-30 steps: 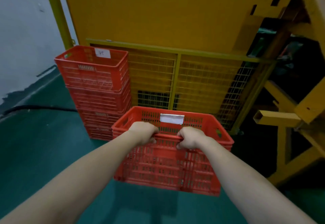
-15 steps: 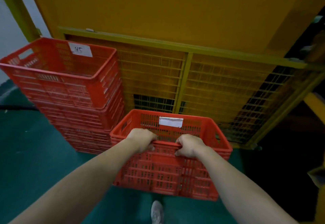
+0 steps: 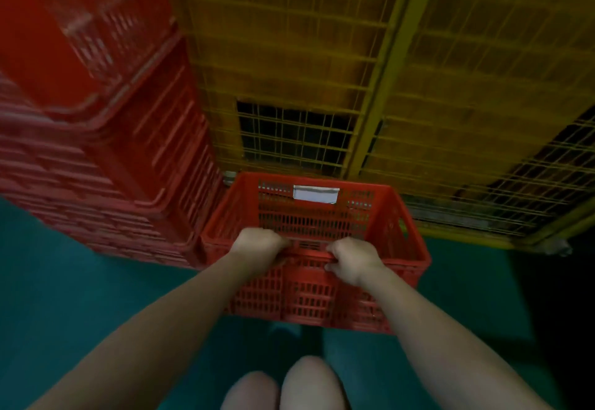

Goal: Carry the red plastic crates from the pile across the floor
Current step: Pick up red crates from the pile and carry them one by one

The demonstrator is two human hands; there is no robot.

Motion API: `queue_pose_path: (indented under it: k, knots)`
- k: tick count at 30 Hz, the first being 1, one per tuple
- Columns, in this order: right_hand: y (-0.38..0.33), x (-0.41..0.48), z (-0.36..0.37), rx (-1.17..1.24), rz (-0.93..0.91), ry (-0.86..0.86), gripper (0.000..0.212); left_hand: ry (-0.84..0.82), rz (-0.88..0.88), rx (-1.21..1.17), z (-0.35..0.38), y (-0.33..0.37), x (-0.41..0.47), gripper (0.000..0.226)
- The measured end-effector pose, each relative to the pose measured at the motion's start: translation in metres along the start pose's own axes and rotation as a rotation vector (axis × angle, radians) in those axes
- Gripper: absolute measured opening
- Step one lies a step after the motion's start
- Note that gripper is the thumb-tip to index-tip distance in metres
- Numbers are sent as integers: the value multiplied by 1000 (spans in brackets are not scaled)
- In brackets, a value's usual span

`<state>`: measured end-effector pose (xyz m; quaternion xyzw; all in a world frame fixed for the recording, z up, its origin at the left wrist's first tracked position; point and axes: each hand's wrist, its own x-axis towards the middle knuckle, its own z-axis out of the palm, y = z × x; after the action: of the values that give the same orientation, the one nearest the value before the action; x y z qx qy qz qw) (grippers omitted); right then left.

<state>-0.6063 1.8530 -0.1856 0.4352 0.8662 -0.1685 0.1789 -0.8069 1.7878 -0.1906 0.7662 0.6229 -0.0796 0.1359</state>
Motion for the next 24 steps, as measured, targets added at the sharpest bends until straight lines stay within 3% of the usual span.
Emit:
queue_pose_path:
  k: [6, 14, 24]
  knots:
    - [-2, 82, 103, -39, -11, 102, 20, 23, -43, -2, 117, -49, 45, 25]
    - [-7, 129, 172, -81, 0, 120, 25, 32, -44, 37, 183, -73, 60, 23]
    - [-9, 155, 206, -185, -16, -91, 32, -111, -151, 14, 220, -65, 69, 21]
